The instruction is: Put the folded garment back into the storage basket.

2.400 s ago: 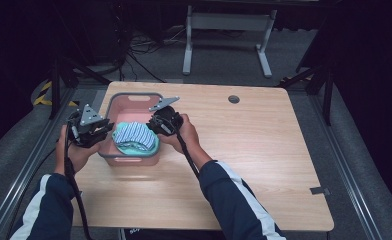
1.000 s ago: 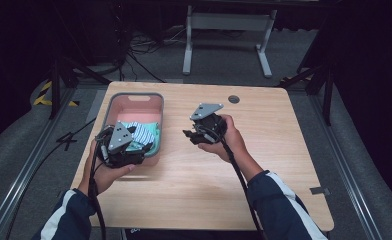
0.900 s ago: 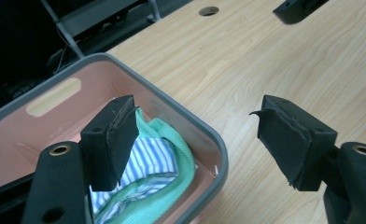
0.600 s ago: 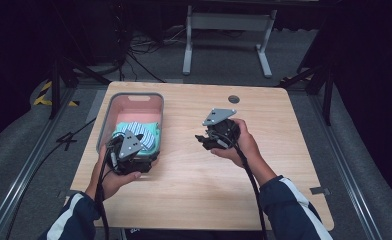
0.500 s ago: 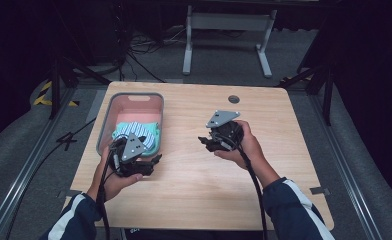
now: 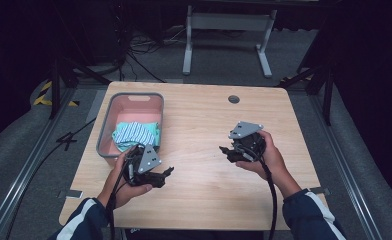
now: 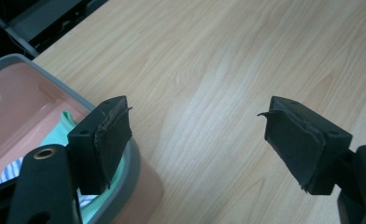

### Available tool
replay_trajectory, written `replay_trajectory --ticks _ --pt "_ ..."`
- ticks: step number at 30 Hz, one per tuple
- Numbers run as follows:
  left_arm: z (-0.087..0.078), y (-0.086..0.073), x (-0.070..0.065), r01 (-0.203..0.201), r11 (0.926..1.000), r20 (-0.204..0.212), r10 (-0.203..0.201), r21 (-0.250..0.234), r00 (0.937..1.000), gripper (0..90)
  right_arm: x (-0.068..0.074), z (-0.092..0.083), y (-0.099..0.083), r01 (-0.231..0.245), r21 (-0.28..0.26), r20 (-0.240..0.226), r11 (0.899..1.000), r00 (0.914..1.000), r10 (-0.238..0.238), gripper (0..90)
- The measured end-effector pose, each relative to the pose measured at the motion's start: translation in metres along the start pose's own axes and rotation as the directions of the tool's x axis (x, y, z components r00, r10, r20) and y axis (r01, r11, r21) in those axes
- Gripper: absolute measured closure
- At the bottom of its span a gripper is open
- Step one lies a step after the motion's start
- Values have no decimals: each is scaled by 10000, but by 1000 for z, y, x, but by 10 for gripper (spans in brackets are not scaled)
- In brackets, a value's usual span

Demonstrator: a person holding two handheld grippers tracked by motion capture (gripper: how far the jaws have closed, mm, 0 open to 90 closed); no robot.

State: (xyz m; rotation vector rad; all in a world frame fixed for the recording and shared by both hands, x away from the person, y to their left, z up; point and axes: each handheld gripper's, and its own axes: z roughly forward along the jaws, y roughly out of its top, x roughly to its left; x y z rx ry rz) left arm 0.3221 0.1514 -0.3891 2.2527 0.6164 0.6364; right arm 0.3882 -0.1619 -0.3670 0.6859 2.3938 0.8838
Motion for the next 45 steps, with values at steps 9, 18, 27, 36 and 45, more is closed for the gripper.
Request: replay_trajectory --ticks 9,18,27,36,45 --pt "20 -6 -18 -513 9970 302 496 577 9983 206 -1 -11 -30 -119 96 201 9999 9997 117 336" --pt "34 -16 -24 -685 9941 731 625 837 9954 205 3 -17 -62 -96 304 345 9995 9994 86 360" --pt "46 -29 -24 -571 9928 1182 446 1050 9920 200 0 -17 -98 -1026 542 336 9932 9943 1009 300" --pt "55 -40 -25 -535 9897 1633 314 1330 9861 184 -5 -25 -145 -1938 439 598 9801 9798 1910 292" --pt "59 -53 -24 -100 9942 2265 -147 1073 9739 182 -5 -36 -183 -2789 383 674 9595 9588 2760 265"
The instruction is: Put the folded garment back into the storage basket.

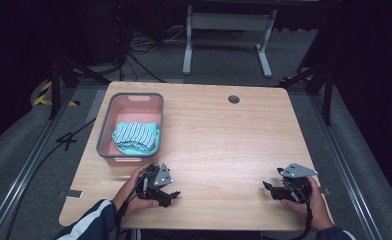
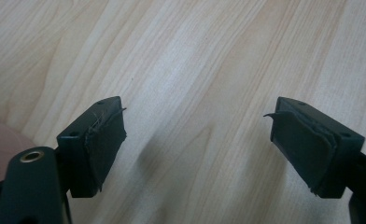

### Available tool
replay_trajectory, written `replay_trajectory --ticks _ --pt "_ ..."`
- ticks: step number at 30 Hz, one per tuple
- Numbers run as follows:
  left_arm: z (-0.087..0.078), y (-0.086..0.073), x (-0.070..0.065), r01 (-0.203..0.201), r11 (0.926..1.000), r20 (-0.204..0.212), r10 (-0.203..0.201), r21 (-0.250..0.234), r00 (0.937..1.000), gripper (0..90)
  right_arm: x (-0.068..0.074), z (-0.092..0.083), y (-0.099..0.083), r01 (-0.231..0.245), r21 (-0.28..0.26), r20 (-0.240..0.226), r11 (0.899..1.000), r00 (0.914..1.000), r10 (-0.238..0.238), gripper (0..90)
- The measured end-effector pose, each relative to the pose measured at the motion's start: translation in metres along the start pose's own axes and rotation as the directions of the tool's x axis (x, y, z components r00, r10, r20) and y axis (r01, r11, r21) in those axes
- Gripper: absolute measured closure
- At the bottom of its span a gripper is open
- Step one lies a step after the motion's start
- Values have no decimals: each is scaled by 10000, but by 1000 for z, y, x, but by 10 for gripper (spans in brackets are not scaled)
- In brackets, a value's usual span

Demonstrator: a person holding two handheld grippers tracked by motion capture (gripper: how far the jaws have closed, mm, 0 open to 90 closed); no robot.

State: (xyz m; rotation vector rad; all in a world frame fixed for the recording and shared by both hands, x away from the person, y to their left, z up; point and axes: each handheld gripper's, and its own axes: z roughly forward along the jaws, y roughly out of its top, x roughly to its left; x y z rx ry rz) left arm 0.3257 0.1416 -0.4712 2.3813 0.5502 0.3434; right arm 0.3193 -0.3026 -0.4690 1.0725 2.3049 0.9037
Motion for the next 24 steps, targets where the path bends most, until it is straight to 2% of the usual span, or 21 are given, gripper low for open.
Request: replay_trajectory --ticks 2,6,8,9,11,12,24 --pt "0 -5 2 343 9994 206 -342 -51 9992 187 -2 -4 -7 -221 -103 -55 9997 9997 221 265" --pt "-1 -11 3 565 9984 353 -562 -59 9978 199 -8 -8 -23 -615 -157 -75 9980 9981 614 270" --pt "-2 -17 5 864 9959 562 -848 -267 9948 199 -11 -8 -30 -866 -200 -24 9960 9962 866 250" --pt "-2 -20 5 1116 9931 612 -1093 -359 9921 198 -13 -9 -33 -1093 -303 -78 9935 9940 1091 243" --pt "-2 -21 5 1166 9923 524 -1144 -409 9921 175 -18 -11 -38 -1657 -293 -81 9857 9862 1655 232" --pt "-2 -21 5 1168 9923 527 -1146 -406 9920 174 -20 -13 -40 -1863 -289 110 9821 9824 1867 232" --pt "-1 -20 4 1195 9923 561 -1175 -333 9915 147 -21 -15 -42 -1884 -292 224 9817 9817 1890 230"
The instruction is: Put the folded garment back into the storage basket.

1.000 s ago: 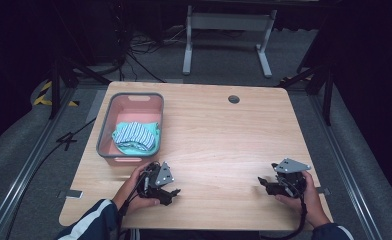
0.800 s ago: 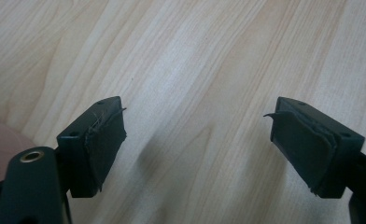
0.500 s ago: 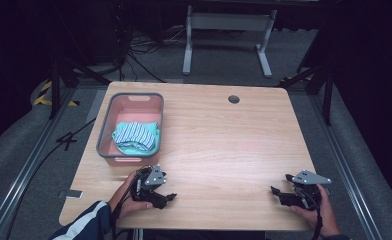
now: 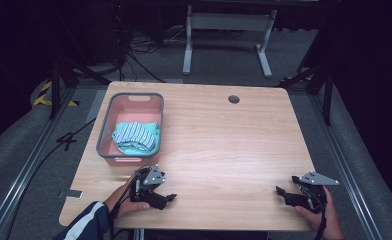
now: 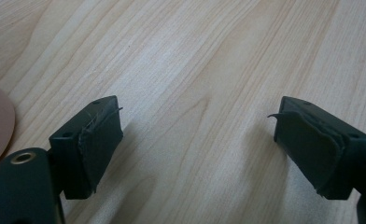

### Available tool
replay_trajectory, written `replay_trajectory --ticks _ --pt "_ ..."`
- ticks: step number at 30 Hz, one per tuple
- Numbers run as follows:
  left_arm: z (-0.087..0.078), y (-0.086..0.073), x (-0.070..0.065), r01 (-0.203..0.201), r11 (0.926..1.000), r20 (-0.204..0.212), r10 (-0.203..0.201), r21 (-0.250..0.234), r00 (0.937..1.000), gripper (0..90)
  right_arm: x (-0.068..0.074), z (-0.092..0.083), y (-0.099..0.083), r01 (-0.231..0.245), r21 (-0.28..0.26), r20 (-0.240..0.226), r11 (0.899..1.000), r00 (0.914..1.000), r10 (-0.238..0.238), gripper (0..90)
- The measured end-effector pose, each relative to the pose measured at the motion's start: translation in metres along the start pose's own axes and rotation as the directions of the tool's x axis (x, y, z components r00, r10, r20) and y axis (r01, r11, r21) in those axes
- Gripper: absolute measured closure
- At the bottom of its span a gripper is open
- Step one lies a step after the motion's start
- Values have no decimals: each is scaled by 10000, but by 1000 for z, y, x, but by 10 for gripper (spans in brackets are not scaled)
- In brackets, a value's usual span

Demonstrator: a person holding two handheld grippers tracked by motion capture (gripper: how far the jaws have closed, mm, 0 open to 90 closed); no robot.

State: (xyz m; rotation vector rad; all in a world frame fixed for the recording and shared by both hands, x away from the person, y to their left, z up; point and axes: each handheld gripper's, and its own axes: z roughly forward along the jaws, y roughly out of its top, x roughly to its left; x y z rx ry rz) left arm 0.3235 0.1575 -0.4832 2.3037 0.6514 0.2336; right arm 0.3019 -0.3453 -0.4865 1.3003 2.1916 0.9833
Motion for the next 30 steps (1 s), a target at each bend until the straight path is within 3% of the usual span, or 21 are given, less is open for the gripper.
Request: replay_trajectory --ticks 30 --pt "1 2 1 -76 9999 48 75 74 10000 124 0 0 0 0 0 2 10000 10000 0 230"
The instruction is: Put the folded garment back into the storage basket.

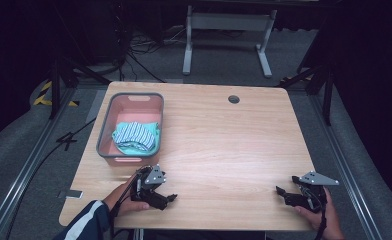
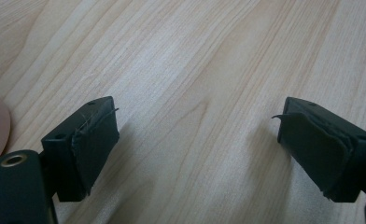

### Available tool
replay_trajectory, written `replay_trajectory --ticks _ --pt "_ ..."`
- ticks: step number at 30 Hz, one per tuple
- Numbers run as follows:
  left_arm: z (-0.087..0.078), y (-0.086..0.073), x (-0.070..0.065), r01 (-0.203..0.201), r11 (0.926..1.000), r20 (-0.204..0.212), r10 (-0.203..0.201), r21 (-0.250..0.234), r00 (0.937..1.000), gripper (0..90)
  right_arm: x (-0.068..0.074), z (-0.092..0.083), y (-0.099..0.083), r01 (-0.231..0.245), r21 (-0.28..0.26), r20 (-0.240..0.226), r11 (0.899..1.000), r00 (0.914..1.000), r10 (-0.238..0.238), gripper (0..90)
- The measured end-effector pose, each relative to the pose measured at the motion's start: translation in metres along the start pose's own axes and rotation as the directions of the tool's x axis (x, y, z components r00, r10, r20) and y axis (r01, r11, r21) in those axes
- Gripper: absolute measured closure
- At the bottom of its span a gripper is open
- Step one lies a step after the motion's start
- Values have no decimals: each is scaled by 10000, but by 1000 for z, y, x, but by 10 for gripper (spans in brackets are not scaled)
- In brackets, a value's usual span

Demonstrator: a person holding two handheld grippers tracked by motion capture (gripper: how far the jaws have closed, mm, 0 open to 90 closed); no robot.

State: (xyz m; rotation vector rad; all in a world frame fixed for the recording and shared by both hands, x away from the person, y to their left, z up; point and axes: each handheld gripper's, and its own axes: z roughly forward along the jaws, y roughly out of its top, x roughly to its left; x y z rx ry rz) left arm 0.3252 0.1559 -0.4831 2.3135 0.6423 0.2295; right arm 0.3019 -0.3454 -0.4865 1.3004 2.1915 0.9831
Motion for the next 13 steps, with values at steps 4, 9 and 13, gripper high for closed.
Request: replay_trajectory --ticks 4,9,13 --pt "0 0 0 2 10000 7 -2 1 10000 124 0 0 0 -1 0 0 10000 10000 1 230" --pt "1 0 1 -50 10000 56 50 -2 10000 120 0 0 0 2 -1 1 10000 10000 -2 230" --pt "1 0 1 -48 10000 56 48 -4 10000 120 0 0 0 1 -2 1 10000 10000 -1 230"
